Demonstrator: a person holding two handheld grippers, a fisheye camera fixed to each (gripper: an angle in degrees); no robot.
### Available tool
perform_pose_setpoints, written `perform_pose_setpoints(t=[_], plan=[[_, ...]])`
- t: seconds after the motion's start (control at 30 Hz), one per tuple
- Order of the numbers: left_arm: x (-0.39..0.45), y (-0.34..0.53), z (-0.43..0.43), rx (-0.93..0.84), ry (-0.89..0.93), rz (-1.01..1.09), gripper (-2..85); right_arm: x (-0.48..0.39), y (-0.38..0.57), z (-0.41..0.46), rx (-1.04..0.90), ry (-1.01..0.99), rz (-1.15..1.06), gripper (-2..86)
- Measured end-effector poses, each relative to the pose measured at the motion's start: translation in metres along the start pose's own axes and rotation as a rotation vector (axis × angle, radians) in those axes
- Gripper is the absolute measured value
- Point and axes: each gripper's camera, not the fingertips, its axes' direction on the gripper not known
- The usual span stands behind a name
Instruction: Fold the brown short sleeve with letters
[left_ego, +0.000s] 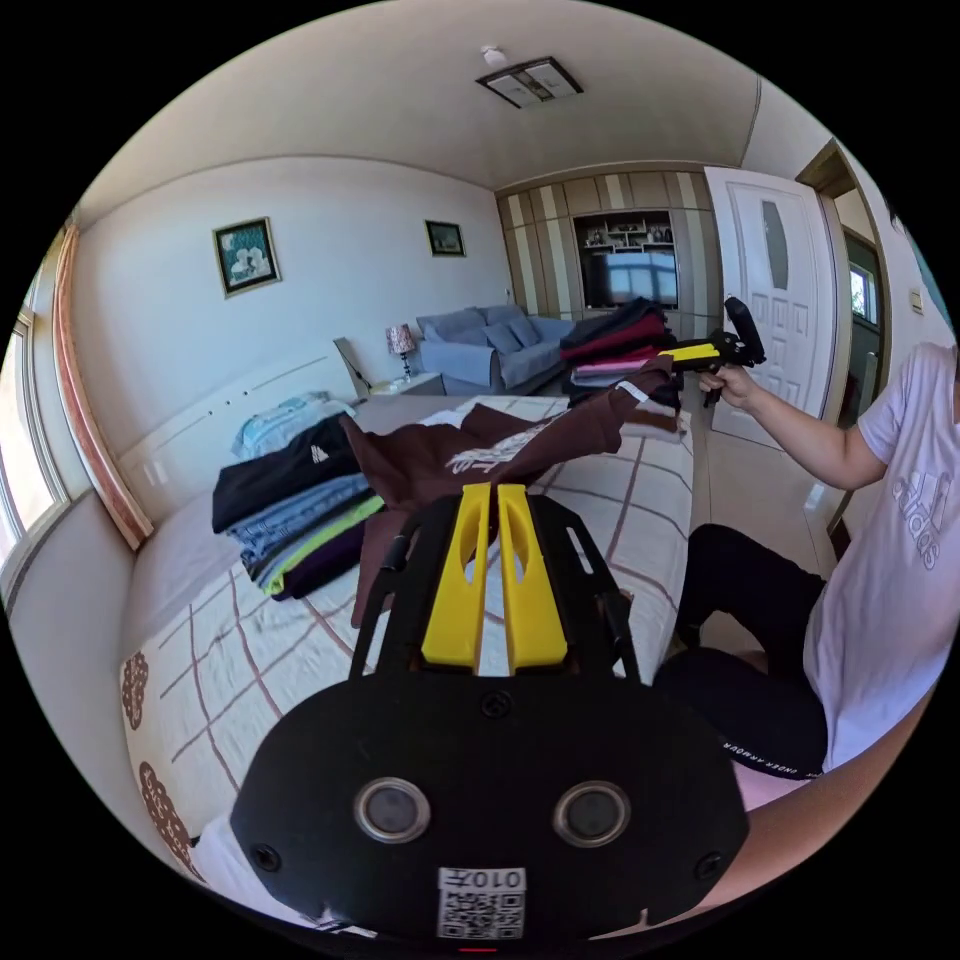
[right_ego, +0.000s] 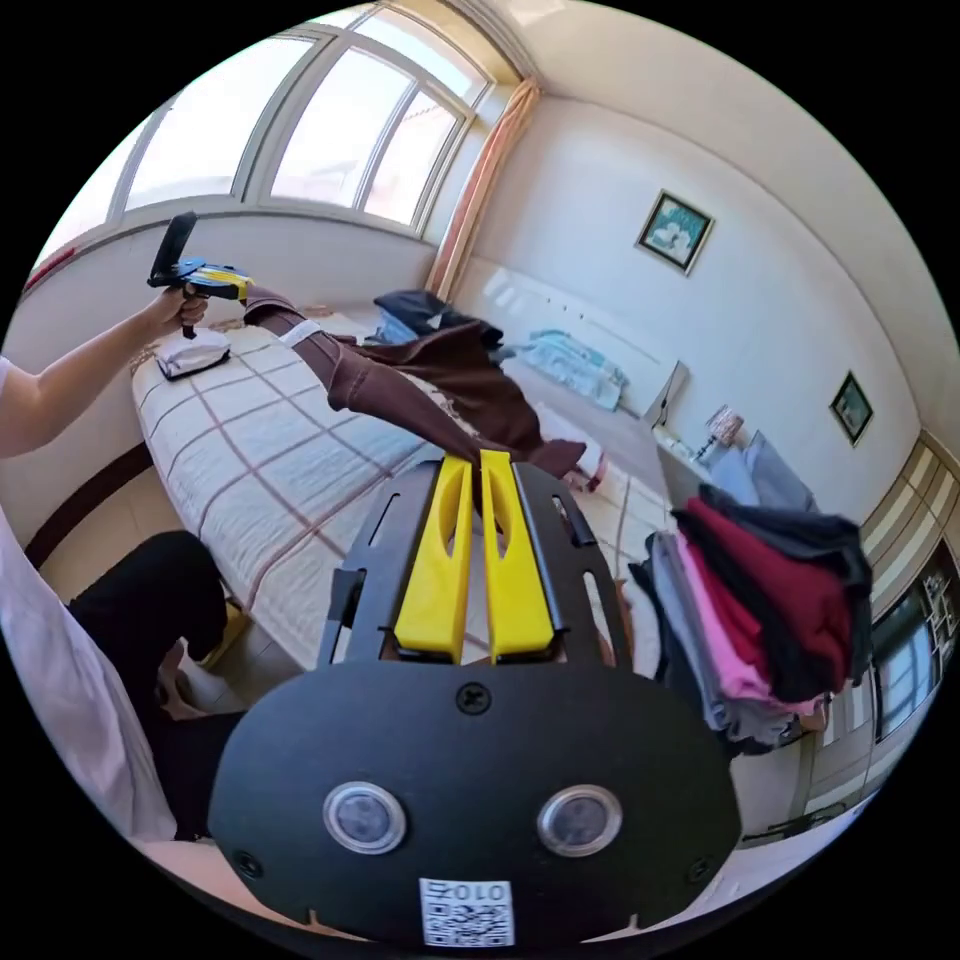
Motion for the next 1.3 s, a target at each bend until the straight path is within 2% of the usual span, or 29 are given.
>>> perform_pose_setpoints(t=[0.13, 0.33, 0.73, 1.0, 1.1, 1.2, 1.3], plan=[[0.031, 0.100, 0.078, -0.170, 0.069, -0.112, -0.2, -0.050, 0.067, 0.082, -0.188, -0.117, 0.015, 3.2], [0.086, 0.171, 0.105, -0.234, 0.061, -0.160, -0.2, -0.091, 0.110, 0.120, -0.313, -0.198, 0.006, 3.1], [0.144, 0.207, 0.124, -0.300, 0.029, -0.066, -0.2, -0.106, 0.139, 0.128, -0.400, -0.196, -0.016, 3.0], [0.148, 0.229, 0.118, -0.266, 0.049, -0.065, -0.1, -0.108, 0.155, 0.113, -0.355, -0.221, 0.015, 3.2], [0.145, 0.246, 0.137, -0.320, 0.059, -0.073, 0.2, -0.108, 0.167, 0.123, -0.345, -0.277, 0.057, 3.6], [0.136, 0.265, 0.156, -0.411, 0.127, -0.120, 0.6, -0.119, 0.177, 0.140, -0.448, -0.381, 0.050, 4.3], [0.129, 0.275, 0.138, -0.356, 0.079, -0.154, 0.8, -0.130, 0.190, 0.128, -0.419, -0.390, 0.045, 4.7]])
